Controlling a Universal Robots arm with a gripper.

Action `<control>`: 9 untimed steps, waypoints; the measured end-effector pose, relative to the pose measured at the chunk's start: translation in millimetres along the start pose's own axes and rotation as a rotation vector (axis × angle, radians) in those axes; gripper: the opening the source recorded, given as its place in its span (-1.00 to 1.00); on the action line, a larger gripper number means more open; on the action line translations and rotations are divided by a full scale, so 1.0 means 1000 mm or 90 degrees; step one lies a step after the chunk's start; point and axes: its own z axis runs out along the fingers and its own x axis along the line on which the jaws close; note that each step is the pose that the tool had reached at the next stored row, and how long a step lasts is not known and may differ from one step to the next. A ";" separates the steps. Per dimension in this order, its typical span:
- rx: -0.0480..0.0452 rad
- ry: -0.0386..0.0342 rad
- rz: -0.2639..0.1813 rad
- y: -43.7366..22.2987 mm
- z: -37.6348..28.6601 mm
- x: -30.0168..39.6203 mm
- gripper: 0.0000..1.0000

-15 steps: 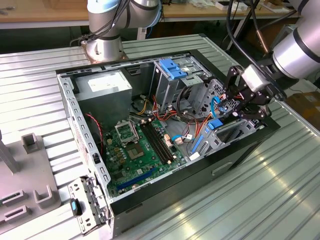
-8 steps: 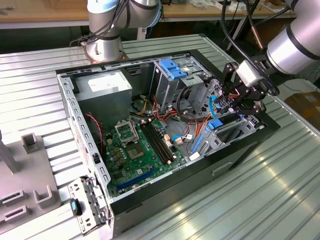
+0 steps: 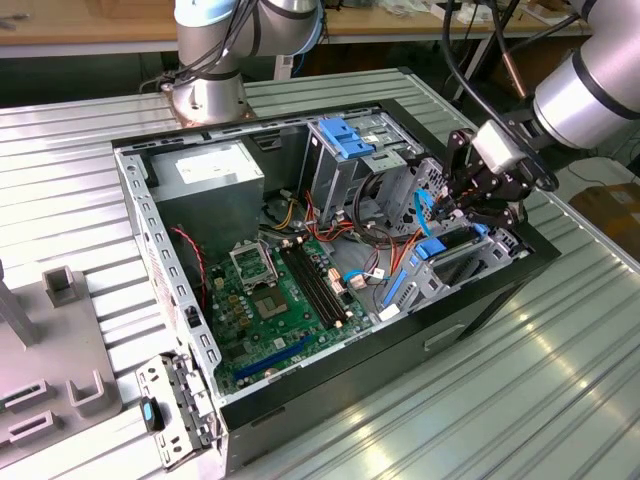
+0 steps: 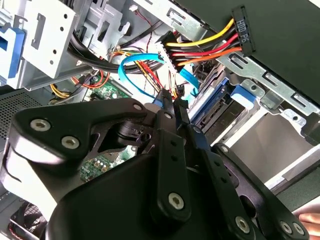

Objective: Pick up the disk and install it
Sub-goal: 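Insert the first disk wire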

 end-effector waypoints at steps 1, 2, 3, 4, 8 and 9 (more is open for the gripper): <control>0.0000 0.0000 0.000 0.0000 0.0000 0.0000 -0.67; 0.0000 0.0001 0.000 0.0000 0.0000 -0.0001 -0.67; 0.0000 0.0004 0.000 0.0000 -0.0007 -0.0003 -0.67; 0.0000 0.0004 0.000 0.0001 -0.0028 -0.0009 -0.67; -0.0003 0.0222 0.001 0.0004 -0.0093 -0.0028 -0.67; -0.0005 0.0310 0.001 0.0004 -0.0096 -0.0028 -0.67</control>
